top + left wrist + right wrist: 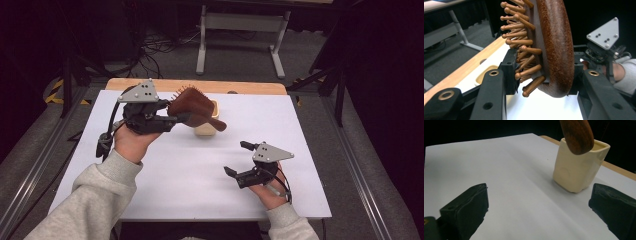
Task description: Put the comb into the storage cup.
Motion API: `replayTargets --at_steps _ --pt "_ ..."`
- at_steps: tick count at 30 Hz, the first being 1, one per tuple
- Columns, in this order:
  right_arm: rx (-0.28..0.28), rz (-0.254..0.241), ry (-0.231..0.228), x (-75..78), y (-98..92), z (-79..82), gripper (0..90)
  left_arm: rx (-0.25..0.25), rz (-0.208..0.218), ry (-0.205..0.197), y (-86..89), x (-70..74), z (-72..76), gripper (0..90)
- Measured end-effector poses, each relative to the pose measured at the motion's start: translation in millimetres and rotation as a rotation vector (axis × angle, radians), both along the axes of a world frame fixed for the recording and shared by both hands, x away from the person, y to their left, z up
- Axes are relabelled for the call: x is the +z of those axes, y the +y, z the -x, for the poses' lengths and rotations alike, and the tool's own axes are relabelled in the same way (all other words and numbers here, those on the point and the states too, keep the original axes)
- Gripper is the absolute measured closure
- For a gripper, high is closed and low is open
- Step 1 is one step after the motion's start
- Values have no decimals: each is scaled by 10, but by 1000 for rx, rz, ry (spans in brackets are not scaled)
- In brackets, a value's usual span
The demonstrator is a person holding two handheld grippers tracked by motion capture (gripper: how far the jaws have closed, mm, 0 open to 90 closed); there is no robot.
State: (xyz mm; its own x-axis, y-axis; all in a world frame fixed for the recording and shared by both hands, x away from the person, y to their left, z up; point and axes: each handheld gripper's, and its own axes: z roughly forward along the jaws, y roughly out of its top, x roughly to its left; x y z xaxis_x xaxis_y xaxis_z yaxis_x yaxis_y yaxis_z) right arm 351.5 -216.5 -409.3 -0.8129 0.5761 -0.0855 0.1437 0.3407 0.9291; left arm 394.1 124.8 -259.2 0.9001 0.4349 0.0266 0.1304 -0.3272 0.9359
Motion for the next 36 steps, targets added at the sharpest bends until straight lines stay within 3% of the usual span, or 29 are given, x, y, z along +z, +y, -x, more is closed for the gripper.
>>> replayTargets --at_steps 19,36 --pt "3 -4 3 -4 -2 -7 26 110 -2 -27 30 77 -215 573" --pt "3 -6 4 -4 -7 -9 27 184 -4 -12 26 47 -390 572"
